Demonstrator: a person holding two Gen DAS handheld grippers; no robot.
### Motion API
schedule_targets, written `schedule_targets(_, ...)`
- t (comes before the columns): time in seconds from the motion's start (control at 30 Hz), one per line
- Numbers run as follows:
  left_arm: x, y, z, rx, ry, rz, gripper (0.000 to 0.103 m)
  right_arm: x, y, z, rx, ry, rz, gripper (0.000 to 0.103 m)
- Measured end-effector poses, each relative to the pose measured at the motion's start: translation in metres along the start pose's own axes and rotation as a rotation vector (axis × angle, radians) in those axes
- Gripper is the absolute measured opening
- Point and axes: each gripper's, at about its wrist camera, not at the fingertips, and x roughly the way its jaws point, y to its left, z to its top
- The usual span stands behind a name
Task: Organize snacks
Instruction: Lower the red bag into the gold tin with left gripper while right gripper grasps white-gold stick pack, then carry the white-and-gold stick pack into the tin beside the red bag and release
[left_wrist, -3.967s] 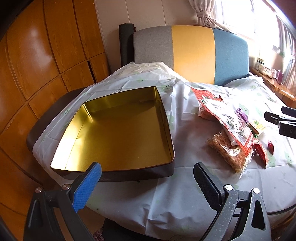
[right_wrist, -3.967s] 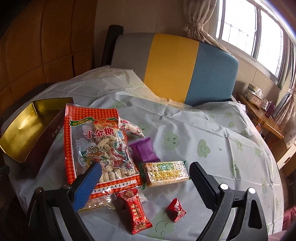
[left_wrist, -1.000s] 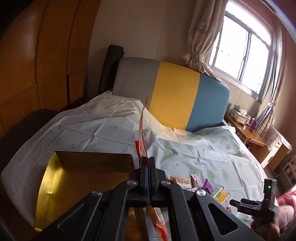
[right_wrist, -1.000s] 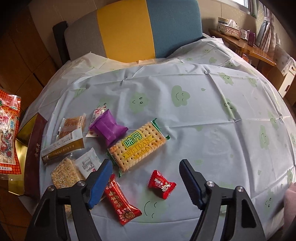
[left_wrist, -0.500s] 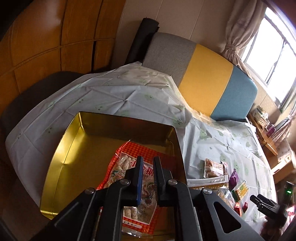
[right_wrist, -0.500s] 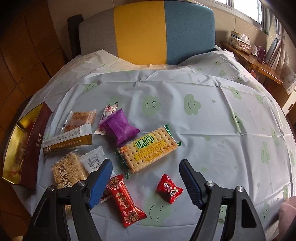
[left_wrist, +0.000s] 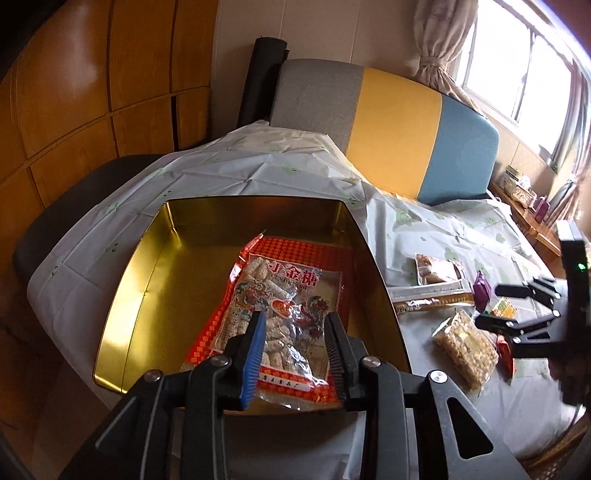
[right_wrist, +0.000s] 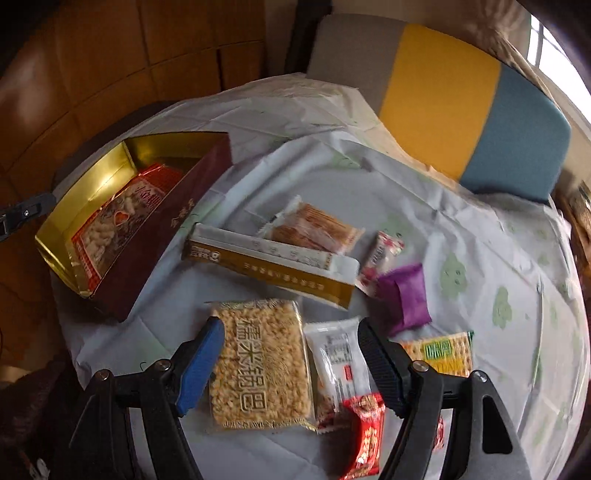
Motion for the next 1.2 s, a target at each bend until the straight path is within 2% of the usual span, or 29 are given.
schedule_targets(0.1, -0.002, -0.004, -0.008, 0.018, 0.004, -0.026, 0.037, 0.019, 0.02, 0.025, -0.163, 0.053, -0.009, 0.076)
schedule_targets(0.27, -0.001, -0.004, -0.016, 0.019, 0.022, -0.052, 0.04, 0.071, 0.042, 0.048, -0.413, 0.211, -0.068, 0.077)
schedule_targets(0.4, 0.005, -0.001, -0.017, 0.005, 0.047, -0.056, 0.04, 0.103, 0.044, 0.053, -0.503, 0.283, -0.123, 0.076)
schedule_targets(0.5, 0.009, 0.003, -0.018, -0.008, 0.058, -0.061, 0.04, 0.104, 0.04, 0.054, -0.499, 0.286, -0.076, 0.062)
schedule_targets(0.53, 0.01, 0.003, -0.018, -0.011, 0.061, -0.058, 0.04, 0.103, 0.04, 0.054, -0.5, 0.266, -0.091, 0.049)
schedule_targets(0.57, 0.011, 0.003, -0.018, -0.014, 0.065, -0.059, 0.04, 0.102, 0.038, 0.053, -0.503, 0.253, -0.12, 0.045)
schedule_targets(0.73, 0.01, 0.002, -0.019, -0.014, 0.057, -0.042, 0.04, 0.098, 0.029, 0.055, -0.439, 0.229, -0.114, 0.04)
schedule_targets(0.83, 0.009, 0.003, -0.019, -0.021, 0.058, -0.008, 0.04, 0.095, 0.027, 0.059, -0.405, 0.219, -0.124, 0.035)
schedule_targets(0.97, 0.006, 0.007, -0.019, -0.037, 0.054, 0.035, 0.04, 0.081, 0.028, 0.061, -0.358, 0.188, -0.137, 0.032)
schedule_targets(1.13, 0.002, 0.014, -0.023, -0.063, 0.057, 0.076, 0.04, 0.06, 0.014, 0.066, -0.187, 0.141, -0.178, 0.03)
schedule_targets(1.2, 0.001, 0.017, -0.024, -0.07, 0.057, 0.102, 0.04, 0.049, 0.004, 0.071, -0.077, 0.12, -0.154, 0.03)
